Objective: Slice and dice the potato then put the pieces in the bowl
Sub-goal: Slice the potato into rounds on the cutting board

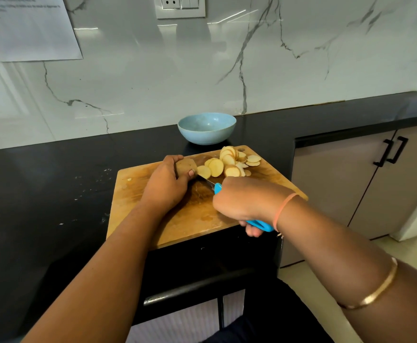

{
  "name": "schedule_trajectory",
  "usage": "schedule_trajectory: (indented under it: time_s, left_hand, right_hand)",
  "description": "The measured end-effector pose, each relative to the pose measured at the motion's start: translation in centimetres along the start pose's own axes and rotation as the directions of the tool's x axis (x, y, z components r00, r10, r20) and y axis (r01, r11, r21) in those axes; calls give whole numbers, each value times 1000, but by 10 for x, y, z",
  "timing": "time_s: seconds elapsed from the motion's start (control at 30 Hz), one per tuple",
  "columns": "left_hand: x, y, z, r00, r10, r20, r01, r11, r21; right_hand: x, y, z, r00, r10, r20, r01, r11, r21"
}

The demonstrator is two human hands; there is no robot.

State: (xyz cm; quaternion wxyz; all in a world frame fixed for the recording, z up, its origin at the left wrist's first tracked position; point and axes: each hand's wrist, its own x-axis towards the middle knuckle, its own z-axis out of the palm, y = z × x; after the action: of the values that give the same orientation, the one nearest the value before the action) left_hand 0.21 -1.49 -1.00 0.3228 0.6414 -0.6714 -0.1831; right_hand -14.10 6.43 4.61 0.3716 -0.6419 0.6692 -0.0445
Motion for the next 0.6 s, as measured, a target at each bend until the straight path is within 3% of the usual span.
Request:
schedule_trajectory:
  time_s: [0.1, 0.27, 0.4, 0.53, 0.6]
  left_hand:
    - [-2, -1, -2, 1000, 10, 11, -10, 1000, -1]
    - [-4, -3, -5, 999, 42, 8, -42, 999, -19]
    - [-4, -2, -4, 1000, 15, 8, -14, 1000, -22]
    - [-3, -3, -3, 1000, -9, 5, 9, 1000, -18]
    - [-2, -3, -3, 1000, -7, 5, 7, 1000, -18]
  right_hand:
    - [1, 7, 0, 998, 24, -65, -21, 999, 46]
    - [19, 11, 0, 990, 3, -144, 36, 963, 266]
    - [29, 5, 6, 992, -34, -120, 73, 941, 329]
    - [31, 3, 10, 999, 41, 13, -43, 913, 405]
    - [29, -3, 7, 998, 61, -1, -56, 923, 380]
